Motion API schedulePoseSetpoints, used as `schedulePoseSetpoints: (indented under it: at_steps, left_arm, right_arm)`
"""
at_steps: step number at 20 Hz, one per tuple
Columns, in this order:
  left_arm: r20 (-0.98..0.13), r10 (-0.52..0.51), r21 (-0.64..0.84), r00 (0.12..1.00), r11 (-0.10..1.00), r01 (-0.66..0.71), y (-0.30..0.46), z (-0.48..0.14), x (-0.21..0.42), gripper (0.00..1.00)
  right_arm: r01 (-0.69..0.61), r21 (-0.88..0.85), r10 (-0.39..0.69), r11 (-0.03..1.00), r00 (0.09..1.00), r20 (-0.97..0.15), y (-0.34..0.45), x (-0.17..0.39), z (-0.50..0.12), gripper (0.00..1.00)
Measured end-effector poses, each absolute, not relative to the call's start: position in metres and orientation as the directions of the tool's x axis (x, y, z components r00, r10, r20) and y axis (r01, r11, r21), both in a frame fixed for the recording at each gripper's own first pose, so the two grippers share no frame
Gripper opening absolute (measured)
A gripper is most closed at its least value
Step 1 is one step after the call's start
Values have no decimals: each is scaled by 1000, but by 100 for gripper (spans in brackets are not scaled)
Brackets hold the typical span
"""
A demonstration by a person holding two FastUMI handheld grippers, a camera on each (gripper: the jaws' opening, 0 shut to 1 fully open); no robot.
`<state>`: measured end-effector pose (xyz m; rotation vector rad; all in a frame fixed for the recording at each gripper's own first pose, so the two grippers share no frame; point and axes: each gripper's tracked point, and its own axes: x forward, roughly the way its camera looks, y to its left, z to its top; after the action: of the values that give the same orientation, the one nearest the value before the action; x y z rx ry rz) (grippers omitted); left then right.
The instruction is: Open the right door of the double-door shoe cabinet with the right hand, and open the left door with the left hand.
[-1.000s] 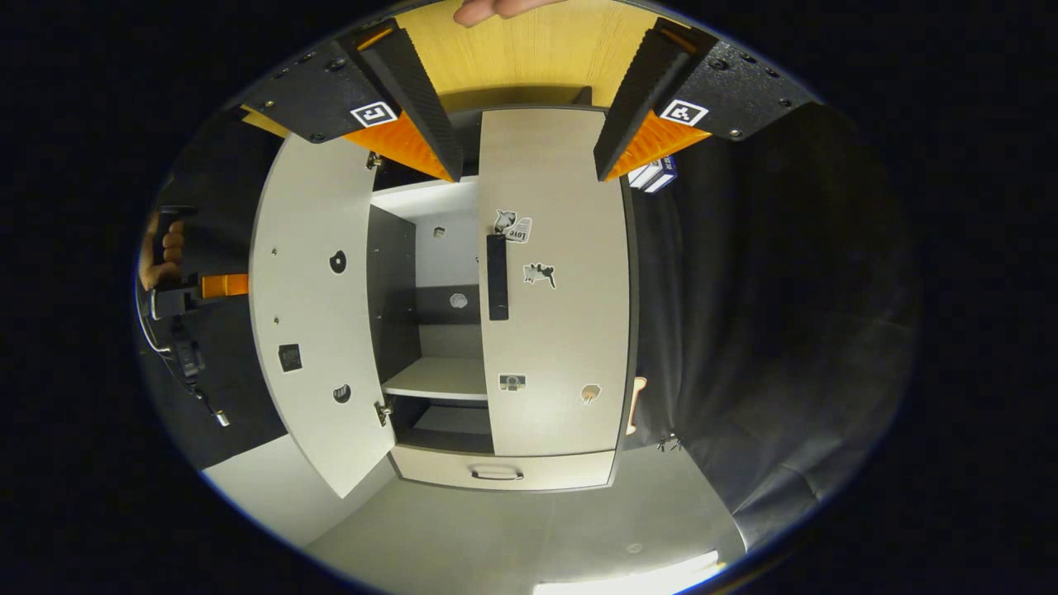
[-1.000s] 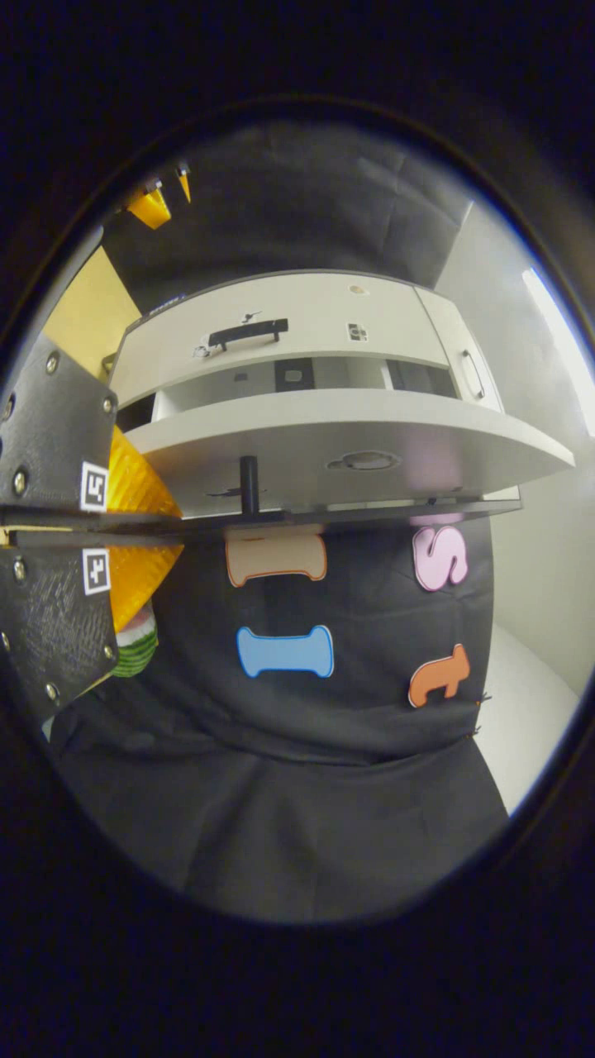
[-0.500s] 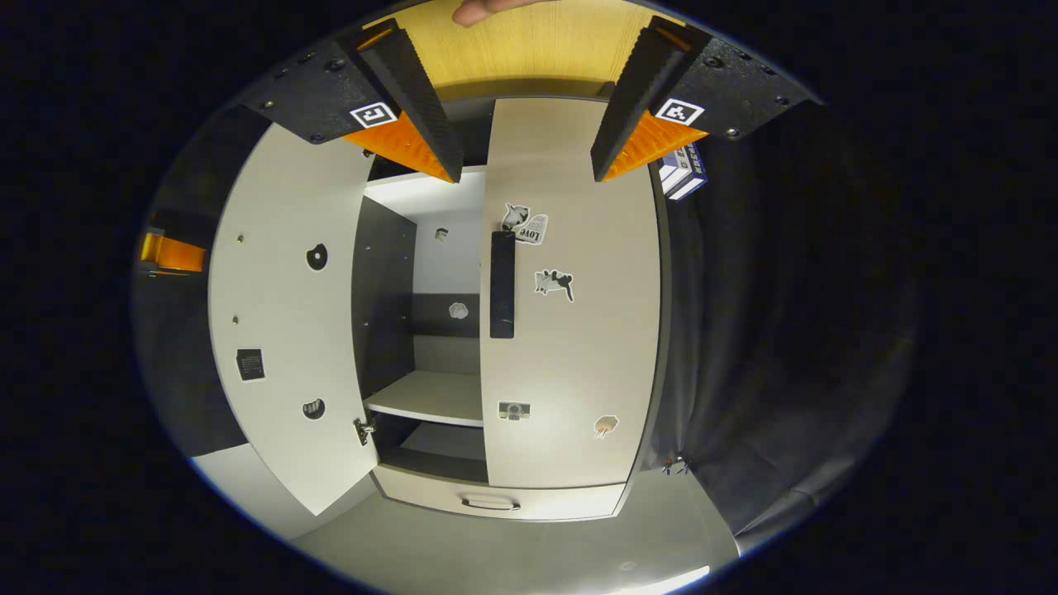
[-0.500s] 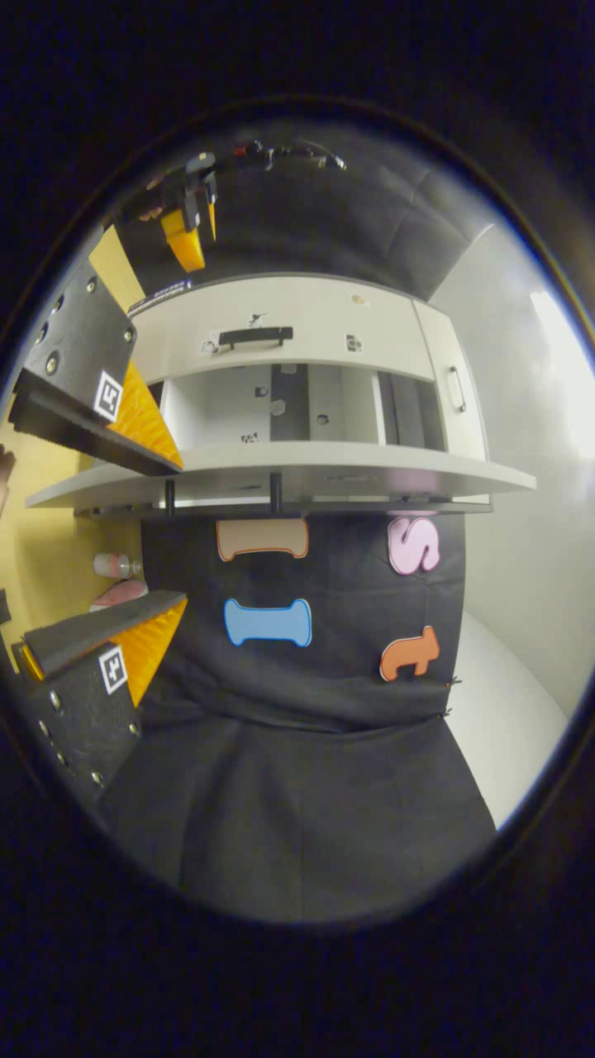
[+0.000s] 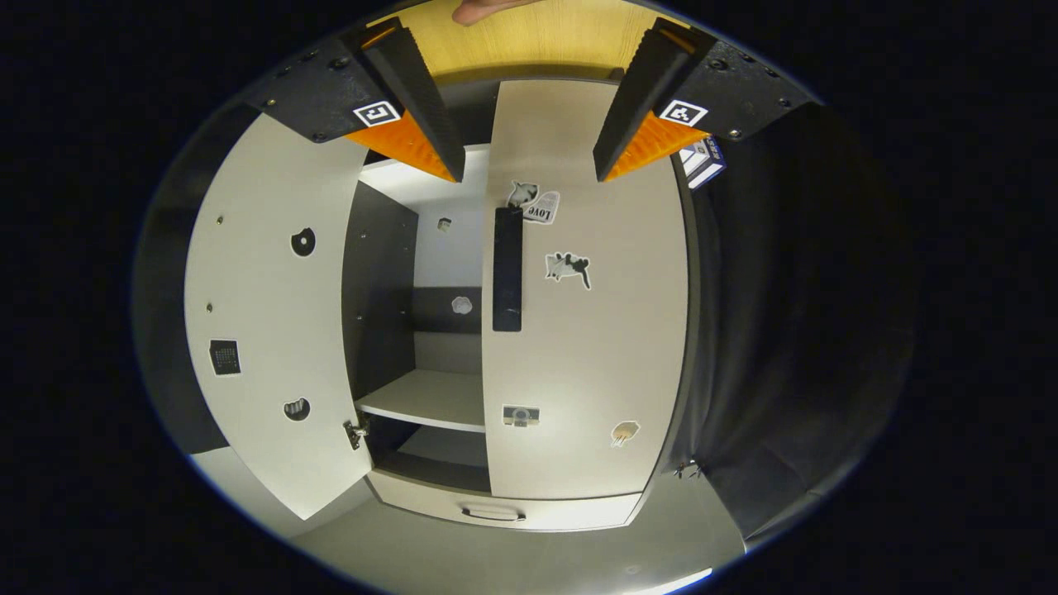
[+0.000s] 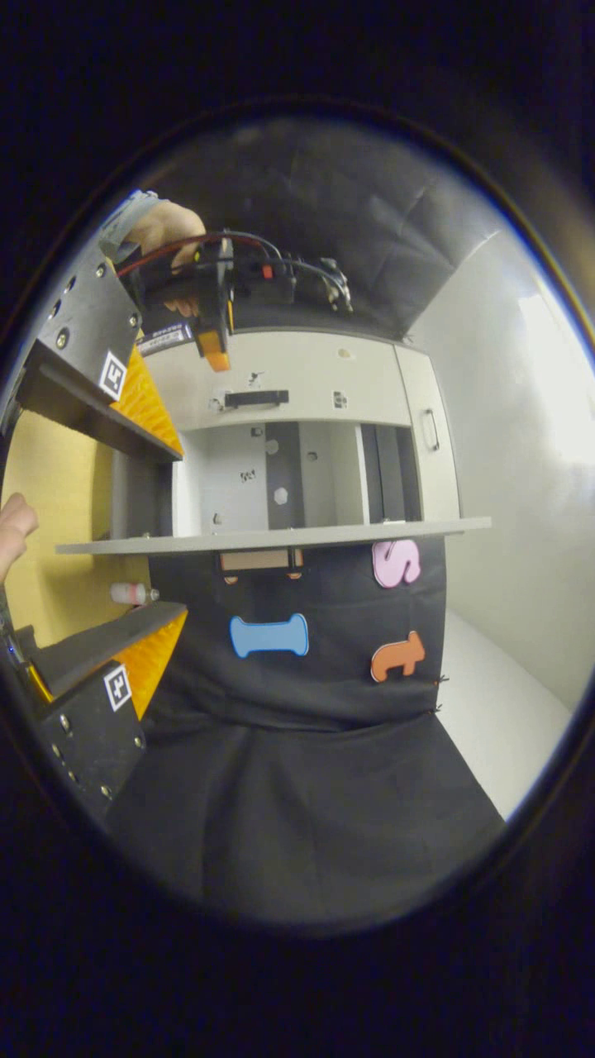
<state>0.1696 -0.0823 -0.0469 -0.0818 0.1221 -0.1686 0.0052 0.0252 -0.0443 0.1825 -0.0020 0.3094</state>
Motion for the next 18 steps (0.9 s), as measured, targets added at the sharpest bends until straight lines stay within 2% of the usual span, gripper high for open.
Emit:
schedulePoseSetpoints:
  at_steps: [3,6,9,11,15,18]
  left_arm:
    - [-79,-164,-63,983,985,159,-86,-30,191,98]
    - [-45,-121,-42,992,992,119,-86,-17,217,97]
    - [-52,-133,-55,990,990,130,-95,-21,243,96]
    - [-50,-145,-59,988,988,142,-101,-24,260,96]
    - [-24,-148,-49,989,988,147,-103,-26,281,89]
    - [9,-151,-71,989,986,151,-107,-22,294,84]
  right_arm:
    - [-296,210,292,932,955,49,34,-20,-54,98]
    - [-303,236,295,923,953,72,45,-39,-63,100]
    - [-289,236,275,928,957,93,44,-46,-68,98]
    - [-284,243,265,927,958,108,45,-48,-70,100]
    - [-253,302,240,919,967,82,38,-39,-88,97]
    - [-271,343,257,899,962,88,37,-39,-92,100]
